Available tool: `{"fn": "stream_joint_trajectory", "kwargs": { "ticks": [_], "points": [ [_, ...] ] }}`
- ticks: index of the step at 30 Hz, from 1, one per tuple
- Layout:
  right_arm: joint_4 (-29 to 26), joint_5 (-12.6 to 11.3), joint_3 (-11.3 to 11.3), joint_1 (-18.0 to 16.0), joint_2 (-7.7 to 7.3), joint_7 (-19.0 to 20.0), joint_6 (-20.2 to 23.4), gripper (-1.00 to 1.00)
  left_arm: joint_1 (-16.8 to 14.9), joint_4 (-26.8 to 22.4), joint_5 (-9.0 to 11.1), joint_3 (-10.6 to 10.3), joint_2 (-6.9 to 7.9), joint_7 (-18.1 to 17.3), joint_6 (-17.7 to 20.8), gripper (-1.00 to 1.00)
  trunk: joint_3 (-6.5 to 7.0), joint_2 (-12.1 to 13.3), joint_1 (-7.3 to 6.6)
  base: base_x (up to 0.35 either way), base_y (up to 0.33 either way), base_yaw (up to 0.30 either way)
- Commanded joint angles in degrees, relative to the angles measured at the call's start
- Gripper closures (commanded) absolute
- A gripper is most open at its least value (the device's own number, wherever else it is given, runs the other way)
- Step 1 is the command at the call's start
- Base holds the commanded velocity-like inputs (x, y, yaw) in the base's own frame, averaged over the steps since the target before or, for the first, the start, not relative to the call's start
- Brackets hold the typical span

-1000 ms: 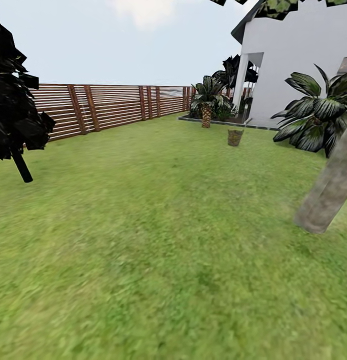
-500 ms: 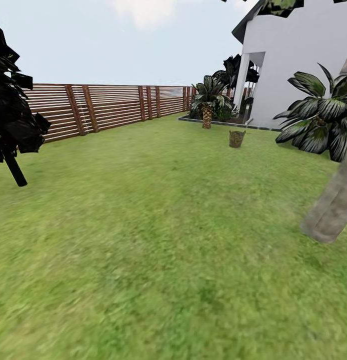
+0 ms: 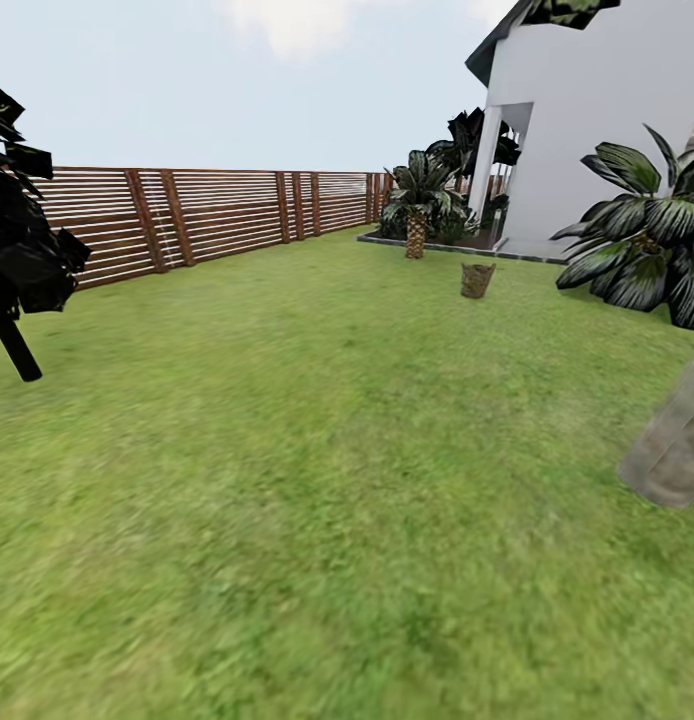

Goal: Take the three Easter eggs out of the wicker basket on the lawn in the garden, then place them on the lawn next to a single tree (choose any tree) so that all three eggs are next to the same tree and none are left in the basket.

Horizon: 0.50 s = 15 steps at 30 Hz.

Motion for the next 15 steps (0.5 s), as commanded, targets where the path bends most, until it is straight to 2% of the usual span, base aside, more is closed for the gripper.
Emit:
{"fn": "stream_joint_trajectory", "kwargs": {
  "ticks": [1, 11, 15],
  "points": [
    [-0.12, 0.07, 0.14, 0.03, 0.05, 0.07, -0.11, -1.00, -0.03, 0.04, -0.03, -0.02, 0.00, 0.05, -0.19, -1.00, -0.04, -0.02, 0.03, 0.332, 0.000, 0.000],
    [-0.12, 0.03, 0.25, 0.03, 0.61, 0.41, -0.24, -1.00, -0.04, 0.04, -0.03, -0.02, 0.00, 0.06, -0.19, -1.00, -0.04, -0.02, 0.03, 0.332, 0.003, -0.001],
    [-0.07, -0.13, 0.23, 0.03, 0.66, 0.42, -0.24, -1.00, -0.03, 0.04, -0.03, -0.03, 0.00, 0.07, -0.19, -1.00, -0.04, -0.02, 0.03, 0.332, 0.053, -0.072]
  ]
}}
